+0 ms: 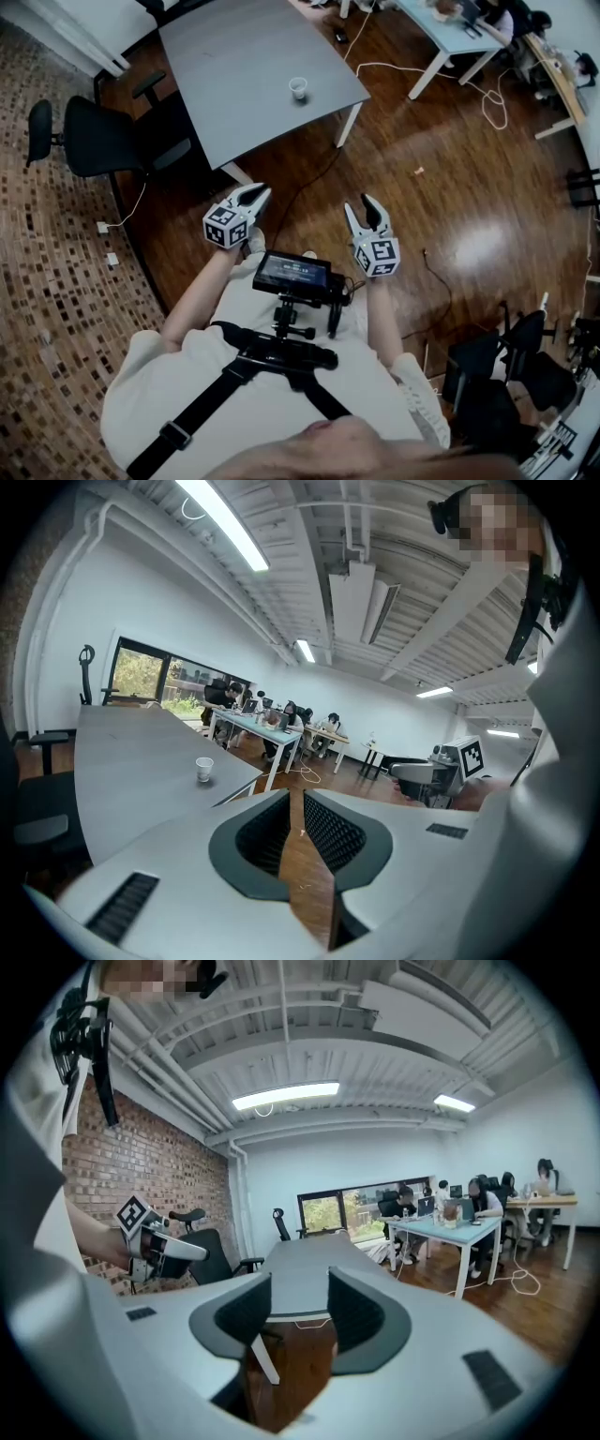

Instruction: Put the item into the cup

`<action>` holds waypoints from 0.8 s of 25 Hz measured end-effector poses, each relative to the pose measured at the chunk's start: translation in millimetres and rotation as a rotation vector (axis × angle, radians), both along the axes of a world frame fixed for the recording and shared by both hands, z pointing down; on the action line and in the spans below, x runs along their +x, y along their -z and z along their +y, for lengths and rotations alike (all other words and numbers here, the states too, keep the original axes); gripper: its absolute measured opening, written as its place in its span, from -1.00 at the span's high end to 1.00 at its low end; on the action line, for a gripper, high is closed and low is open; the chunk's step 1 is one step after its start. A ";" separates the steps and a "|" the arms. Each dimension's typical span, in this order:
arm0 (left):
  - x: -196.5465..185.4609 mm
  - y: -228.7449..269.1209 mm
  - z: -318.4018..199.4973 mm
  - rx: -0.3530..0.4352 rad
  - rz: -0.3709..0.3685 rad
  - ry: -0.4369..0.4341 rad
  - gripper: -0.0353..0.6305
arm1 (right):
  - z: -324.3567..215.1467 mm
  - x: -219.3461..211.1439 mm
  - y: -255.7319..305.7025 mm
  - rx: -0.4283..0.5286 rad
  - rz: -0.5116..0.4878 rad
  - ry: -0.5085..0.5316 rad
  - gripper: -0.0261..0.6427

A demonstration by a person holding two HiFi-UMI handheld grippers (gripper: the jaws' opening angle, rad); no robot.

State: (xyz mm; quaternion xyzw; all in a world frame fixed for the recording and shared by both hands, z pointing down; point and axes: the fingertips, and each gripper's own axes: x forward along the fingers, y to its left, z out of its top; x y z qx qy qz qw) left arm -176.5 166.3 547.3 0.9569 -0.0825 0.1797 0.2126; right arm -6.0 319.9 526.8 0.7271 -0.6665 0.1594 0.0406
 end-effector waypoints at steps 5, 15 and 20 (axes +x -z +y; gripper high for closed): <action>-2.9 -2.8 -2.6 -0.009 -0.010 -0.007 0.76 | 0.0 -5.6 1.0 -0.008 0.012 -0.008 0.32; -15.6 -11.9 -0.9 -0.035 -0.015 0.006 0.76 | 8.6 -18.4 -13.4 -0.039 0.012 -0.008 0.32; -13.2 -20.6 3.6 -0.046 -0.022 0.013 0.76 | 6.9 -17.4 -16.5 -0.035 0.007 0.001 0.32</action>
